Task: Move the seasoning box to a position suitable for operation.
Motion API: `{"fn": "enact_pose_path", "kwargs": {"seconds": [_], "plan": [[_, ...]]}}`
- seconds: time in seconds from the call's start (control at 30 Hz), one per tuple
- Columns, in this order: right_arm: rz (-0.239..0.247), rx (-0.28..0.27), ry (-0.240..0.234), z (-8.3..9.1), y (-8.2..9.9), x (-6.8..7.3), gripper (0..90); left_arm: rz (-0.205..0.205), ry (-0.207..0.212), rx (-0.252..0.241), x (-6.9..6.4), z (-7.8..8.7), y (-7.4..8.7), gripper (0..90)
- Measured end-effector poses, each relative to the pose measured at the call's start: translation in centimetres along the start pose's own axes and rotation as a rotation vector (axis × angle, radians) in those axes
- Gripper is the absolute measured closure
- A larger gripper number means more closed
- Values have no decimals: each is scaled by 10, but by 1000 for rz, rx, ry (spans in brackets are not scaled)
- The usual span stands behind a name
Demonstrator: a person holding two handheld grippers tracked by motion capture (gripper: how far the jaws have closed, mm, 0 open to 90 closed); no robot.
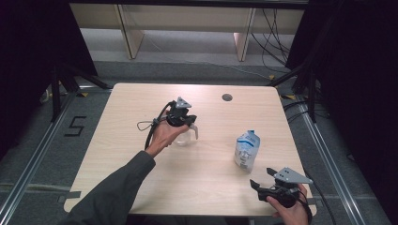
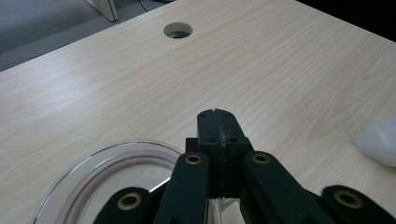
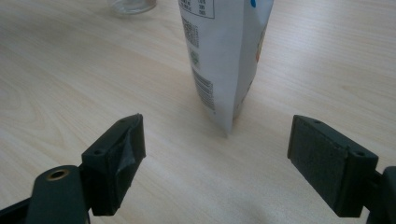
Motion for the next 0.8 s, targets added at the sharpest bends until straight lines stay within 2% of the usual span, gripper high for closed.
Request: {"fn": "enact_pose_path", "kwargs": {"seconds": [0.03, 0.07, 0.1, 0.17, 0.2, 0.23, 0.3, 0.33, 0.4, 0.43, 0.6, 0.63, 0.67, 0.7, 0.8], "plan": [[46, -17, 7, -1, -2, -3, 200, -6, -1, 6, -1, 1, 0, 897], [46, -17, 7, -1, -2, -3, 200, -16, 2, 14, -1, 1, 1, 897], [-5, 2, 2, 0, 1, 0, 201, -34, 6, 21, -2, 2, 2, 897], [17, -5, 1, -1, 0, -2, 200, -29, 9, 20, -4, 3, 2, 897], [21, -7, -1, -1, -1, -2, 201, -44, 12, 29, -4, 4, 3, 896], [24, -7, -4, -1, -1, -2, 200, -41, 19, 30, -6, 5, 4, 897], [44, -13, 11, -1, -1, -4, 201, -63, 21, 41, -7, 8, 6, 896], [20, -4, 7, -1, 0, -2, 201, -75, 25, 46, -8, 10, 7, 896], [45, -15, 10, -1, -1, -4, 201, -83, 23, 49, -9, 12, 9, 896], [43, -11, 9, -1, -1, -4, 201, -100, 27, 55, -11, 15, 12, 896], [25, -5, 0, -1, 0, -3, 201, -131, 36, 69, -16, 24, 20, 896], [32, -5, 7, -1, 0, -3, 202, -162, 45, 94, -15, 29, 24, 896], [32, -5, 7, -1, 0, -3, 202, -162, 45, 94, -15, 29, 24, 896], [29, -6, 8, -1, 0, -4, 202, -143, 48, 76, -17, 31, 27, 896], [29, -4, 8, -1, 0, -3, 202, -159, 57, 73, -17, 37, 31, 895]]}}
Point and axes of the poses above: each handheld gripper's, and its own axes: z roughly backward along the jaws, y roughly out of its underside, x roughly to its left, the point moved 6 cm from there along -z, roughly forward along the jaws, and after that the axes turned 2 degrees about -z, right-handed, at the moved point
